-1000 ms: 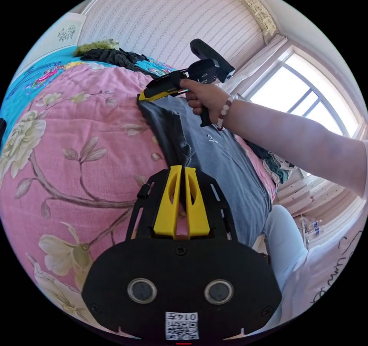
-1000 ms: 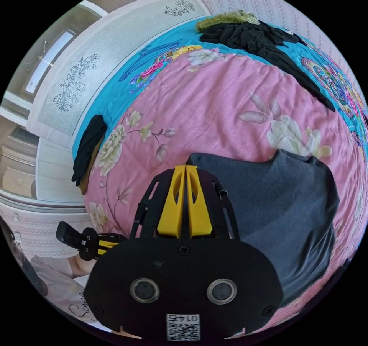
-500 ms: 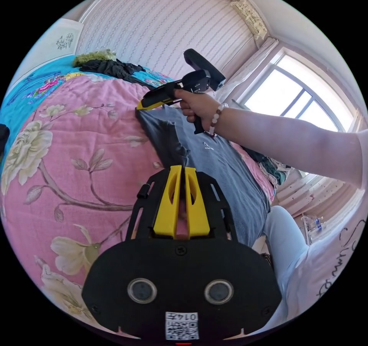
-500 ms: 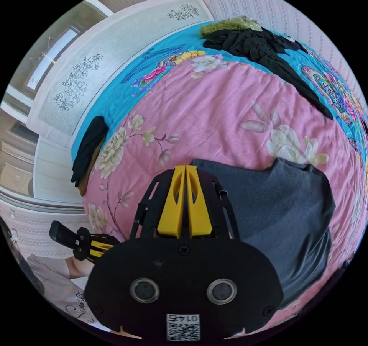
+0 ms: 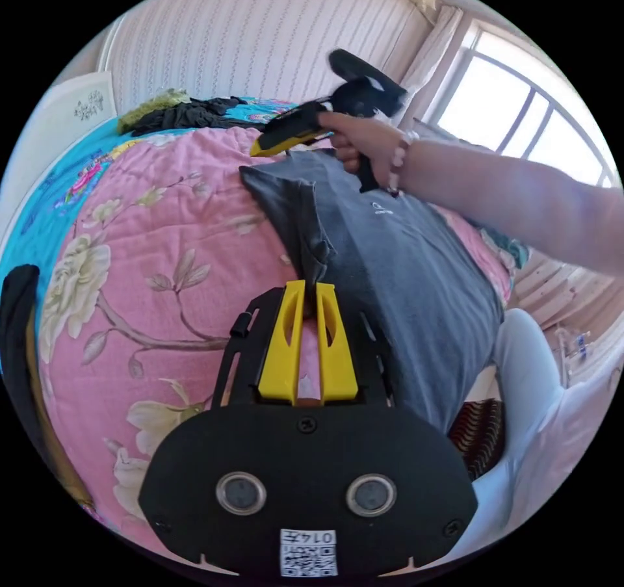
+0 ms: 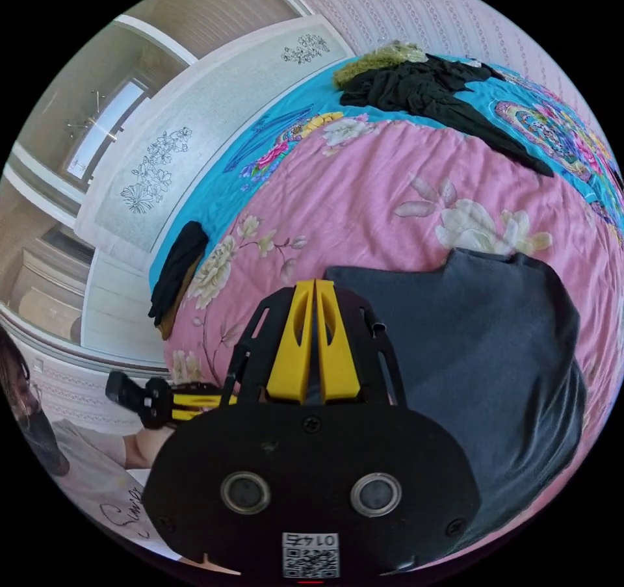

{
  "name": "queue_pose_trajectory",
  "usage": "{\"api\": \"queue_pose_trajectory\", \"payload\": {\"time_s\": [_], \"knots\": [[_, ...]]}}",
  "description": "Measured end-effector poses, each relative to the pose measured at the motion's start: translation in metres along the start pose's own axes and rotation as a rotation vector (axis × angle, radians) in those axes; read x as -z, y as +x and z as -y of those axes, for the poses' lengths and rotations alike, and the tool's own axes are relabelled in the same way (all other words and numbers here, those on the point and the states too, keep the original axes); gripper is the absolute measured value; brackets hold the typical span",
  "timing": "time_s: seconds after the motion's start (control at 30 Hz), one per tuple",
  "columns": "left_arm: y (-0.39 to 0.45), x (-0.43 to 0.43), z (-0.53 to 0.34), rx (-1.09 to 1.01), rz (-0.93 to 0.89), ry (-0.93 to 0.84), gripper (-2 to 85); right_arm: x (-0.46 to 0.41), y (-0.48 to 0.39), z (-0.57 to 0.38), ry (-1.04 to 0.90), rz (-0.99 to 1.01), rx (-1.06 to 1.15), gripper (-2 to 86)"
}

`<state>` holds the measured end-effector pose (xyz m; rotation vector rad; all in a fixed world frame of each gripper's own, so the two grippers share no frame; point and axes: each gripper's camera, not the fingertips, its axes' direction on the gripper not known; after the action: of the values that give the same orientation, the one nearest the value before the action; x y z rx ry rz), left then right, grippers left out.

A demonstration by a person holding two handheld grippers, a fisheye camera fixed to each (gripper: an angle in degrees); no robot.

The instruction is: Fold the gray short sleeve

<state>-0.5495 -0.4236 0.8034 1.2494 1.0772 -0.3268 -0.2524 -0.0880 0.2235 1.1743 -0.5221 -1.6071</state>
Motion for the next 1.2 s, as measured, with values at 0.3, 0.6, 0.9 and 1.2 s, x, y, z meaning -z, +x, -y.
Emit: {"api": "queue_pose_trajectory", "payload": {"time_s": [0.3, 0.6, 0.9, 1.2], "knots": [[-0.031, 0.002, -0.036, 0.045, -0.408, 0.151, 3.3, 0.25, 0.111, -0.199, 0.256, -0.244, -0.263, 2.2], [0.109, -0.045, 0.006, -0.287, -0.254, 0.079, -0.5, 0.395, 0.203, -0.348, 0.453, -0.157, -0.628, 7.7], [0.263, -0.209, 0.138, -0.564, -0.208, -0.038, 4.5, 0.451, 0.252, -0.35, 0.586, 0.172, -0.612, 1.7], [0.39, -0.417, 0.245, -0.667, -0.013, -0.207, 6.0, 0.504, 0.223, -0.345, 0.625, 0.197, -0.567, 0.5]]}}
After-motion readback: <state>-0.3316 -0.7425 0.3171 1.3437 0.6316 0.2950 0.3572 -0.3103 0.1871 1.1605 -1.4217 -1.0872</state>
